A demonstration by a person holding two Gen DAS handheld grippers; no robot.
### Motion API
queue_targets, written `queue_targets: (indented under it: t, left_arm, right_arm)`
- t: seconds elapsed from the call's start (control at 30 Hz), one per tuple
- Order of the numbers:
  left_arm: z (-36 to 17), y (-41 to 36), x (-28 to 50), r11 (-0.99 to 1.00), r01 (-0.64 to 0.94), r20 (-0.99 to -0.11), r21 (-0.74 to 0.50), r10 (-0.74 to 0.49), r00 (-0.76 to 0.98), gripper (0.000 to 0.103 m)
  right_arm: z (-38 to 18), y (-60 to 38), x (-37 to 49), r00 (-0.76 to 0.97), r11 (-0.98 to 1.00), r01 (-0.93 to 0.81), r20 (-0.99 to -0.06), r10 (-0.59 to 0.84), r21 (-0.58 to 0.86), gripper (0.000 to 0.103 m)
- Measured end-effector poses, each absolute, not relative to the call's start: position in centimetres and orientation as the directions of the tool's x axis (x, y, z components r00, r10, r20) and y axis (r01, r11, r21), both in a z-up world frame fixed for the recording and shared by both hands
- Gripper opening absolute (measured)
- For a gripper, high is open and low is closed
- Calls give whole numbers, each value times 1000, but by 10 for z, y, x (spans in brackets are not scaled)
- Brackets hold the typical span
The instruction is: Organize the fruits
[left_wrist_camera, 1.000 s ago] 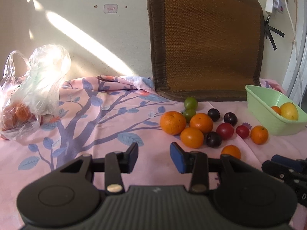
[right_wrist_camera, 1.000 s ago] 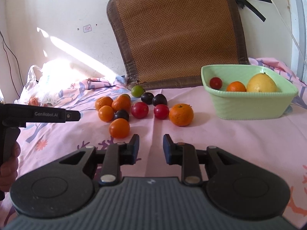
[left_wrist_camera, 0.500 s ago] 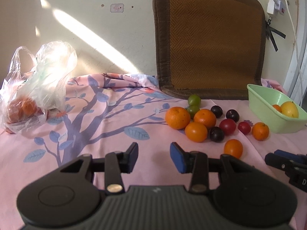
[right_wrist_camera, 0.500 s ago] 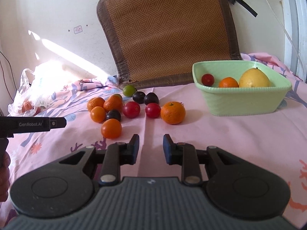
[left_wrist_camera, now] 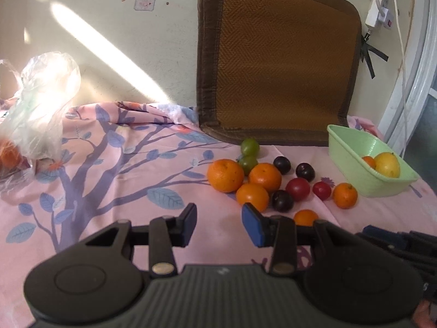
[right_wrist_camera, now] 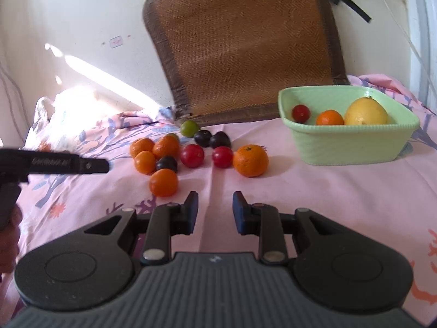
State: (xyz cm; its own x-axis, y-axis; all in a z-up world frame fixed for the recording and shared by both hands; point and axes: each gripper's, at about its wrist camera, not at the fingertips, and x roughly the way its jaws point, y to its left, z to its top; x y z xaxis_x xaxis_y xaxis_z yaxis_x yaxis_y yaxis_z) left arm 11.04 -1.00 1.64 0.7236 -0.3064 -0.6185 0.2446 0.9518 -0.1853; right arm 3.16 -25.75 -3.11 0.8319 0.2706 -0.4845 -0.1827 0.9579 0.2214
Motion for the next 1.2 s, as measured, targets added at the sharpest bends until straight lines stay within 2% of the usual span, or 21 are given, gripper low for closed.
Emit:
queue_targets:
  t: [0.17,0.3,0.53,0.57,0.67,0.73,0.83,0.87,0.9,1.0,1.1,1.2]
  left_arm:
    - [13,-15,125,921,287,-629,-263,-389,673,37]
    - [8,-23,133,918,288,-638,-274,-398,660,37]
    - [-2,-36,148,923,272,-658,-271,-384,648,37]
    - [-4,-35,148,920,273,-655,-283,-393,646,33]
    - [-6,-33,146,914,271,-640,-303,-406,653,30]
    - [-6,-31,141,912,272,-635,-305,-408,655,28]
    - [1,-30,132,911,279,-628,-303,-412,660,25]
    - [6,-32,129,908,288,-622,-304,-418,662,21]
    - [12,-35,126,901,303,-611,-310,-433,663,14]
    - [34,-56,125,873,372,-567,-317,-489,663,13]
    - [53,-83,131,867,426,-534,-260,-496,684,13]
    - [66,-78,140,880,385,-506,-278,-475,720,17]
  right_arm:
    - [-25,-239,33,804,938,-300,-484,346,172,32]
    - [-22,-226,42,801,932,-341,-482,355,120,41]
    - [-24,-204,65,764,919,-389,-536,358,60,43]
    - [-26,-201,67,757,917,-395,-547,357,52,43]
    - [-31,-196,73,748,917,-397,-566,347,37,42]
    - [-31,-198,74,748,917,-396,-560,356,54,33]
    - [-30,-207,71,759,923,-375,-545,356,80,32]
    - [-27,-214,68,768,925,-365,-528,361,102,32]
    - [-24,-221,64,779,926,-356,-508,367,124,32]
    - [-13,-251,53,835,942,-303,-435,336,145,32]
    - [-5,-282,50,901,977,-193,-378,214,94,32]
    - [-4,-312,51,912,985,-134,-376,165,108,32]
